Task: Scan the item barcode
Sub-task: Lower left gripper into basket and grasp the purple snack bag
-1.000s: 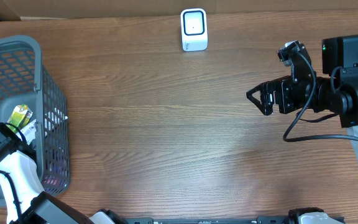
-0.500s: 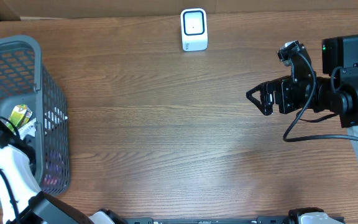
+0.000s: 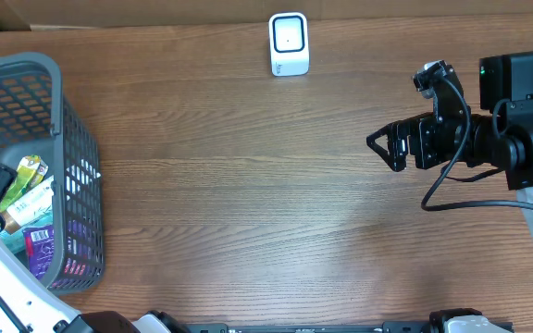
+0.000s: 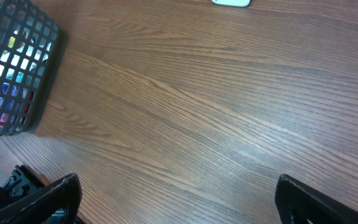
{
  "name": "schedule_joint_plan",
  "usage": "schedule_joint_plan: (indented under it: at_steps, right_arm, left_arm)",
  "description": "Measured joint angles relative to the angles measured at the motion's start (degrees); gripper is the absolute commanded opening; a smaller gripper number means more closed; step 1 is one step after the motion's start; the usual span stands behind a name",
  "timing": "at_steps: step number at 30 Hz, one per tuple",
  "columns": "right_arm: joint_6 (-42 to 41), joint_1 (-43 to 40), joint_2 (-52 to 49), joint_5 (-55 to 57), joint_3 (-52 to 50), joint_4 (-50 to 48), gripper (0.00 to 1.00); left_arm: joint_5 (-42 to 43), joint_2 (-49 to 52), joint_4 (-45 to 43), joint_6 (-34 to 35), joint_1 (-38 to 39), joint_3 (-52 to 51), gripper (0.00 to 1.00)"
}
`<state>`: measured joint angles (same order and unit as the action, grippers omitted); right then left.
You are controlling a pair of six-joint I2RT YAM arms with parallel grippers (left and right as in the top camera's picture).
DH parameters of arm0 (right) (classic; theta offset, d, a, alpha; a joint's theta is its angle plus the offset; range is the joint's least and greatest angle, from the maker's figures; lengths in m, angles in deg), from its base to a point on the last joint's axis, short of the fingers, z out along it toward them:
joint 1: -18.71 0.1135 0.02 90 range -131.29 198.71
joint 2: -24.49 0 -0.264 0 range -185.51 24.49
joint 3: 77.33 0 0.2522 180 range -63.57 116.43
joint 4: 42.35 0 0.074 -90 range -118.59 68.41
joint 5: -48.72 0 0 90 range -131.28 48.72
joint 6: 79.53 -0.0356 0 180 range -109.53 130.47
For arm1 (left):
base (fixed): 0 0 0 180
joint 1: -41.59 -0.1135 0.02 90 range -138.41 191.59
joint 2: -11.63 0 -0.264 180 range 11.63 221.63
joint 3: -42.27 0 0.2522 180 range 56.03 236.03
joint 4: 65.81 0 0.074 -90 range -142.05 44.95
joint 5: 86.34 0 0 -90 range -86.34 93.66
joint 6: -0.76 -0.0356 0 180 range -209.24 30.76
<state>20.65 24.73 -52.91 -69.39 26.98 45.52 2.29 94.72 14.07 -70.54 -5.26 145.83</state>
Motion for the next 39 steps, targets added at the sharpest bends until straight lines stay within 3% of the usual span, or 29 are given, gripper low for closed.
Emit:
schedule_joint_plan:
  at_steps: [2, 13, 30, 39]
  right_arm:
    - [0.00, 0.00, 0.00, -0.02, 0.00, 0.00, 1.00]
    - [0.00, 0.00, 0.00, 0.00, 0.00, -0.04, 1.00]
    - [-0.02, 0.00, 0.00, 0.00, 0.00, -0.07, 1.00]
    - [0.00, 0.00, 0.00, 0.00, 0.00, -0.59, 1.00]
  left_arm:
    - [-0.15, 0.13, 0.11, -0.07, -0.02, -1.25, 1.00]
    - [-0.52, 8.17, -2.34, -0.87, -1.68, -12.59, 1.00]
    - [-9.79, 19.37, 0.92, -1.29, -1.66, -13.29, 0.99]
    - [-13.03, 20.81, -4.24, -1.31, -1.66, -15.56, 1.00]
